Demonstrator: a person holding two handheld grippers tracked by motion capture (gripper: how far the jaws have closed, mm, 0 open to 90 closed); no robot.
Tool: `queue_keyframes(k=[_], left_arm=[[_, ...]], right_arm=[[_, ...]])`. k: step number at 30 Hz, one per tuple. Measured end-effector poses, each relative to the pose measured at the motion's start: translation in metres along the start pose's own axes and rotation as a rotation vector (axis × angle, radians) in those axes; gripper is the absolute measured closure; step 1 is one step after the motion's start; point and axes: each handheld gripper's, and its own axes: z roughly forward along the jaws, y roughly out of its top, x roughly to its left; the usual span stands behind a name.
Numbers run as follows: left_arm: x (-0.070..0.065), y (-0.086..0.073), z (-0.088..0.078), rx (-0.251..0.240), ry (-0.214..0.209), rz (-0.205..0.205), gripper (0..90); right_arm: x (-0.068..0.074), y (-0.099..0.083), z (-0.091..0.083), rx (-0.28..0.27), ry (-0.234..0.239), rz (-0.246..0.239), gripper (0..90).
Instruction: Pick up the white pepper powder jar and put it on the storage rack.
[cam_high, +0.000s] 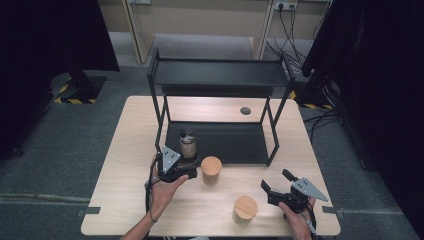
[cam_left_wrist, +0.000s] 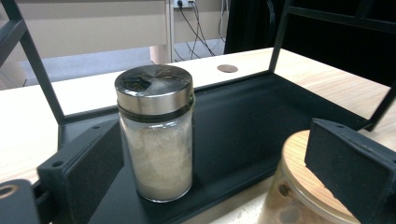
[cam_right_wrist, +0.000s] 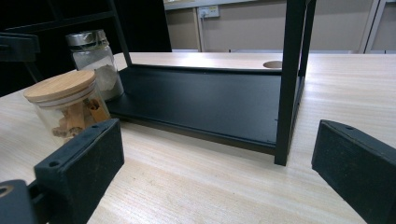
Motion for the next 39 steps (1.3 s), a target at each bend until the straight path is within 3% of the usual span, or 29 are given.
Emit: queue_keyframes(k=[18,39], left_arm=[[-0.001,-0.018,-0.029,-0.020,-0.042,-0.010,3.5],[-0.003,-0.031,-0.047,-0.029,-0.058,-0.012,3.5]], right_arm=[[0.000,0.000,0.000,-0.002,0.001,0.000,2.5],[0.000,0.000,-0.001,-0.005,-0.001,0.001,2.5]])
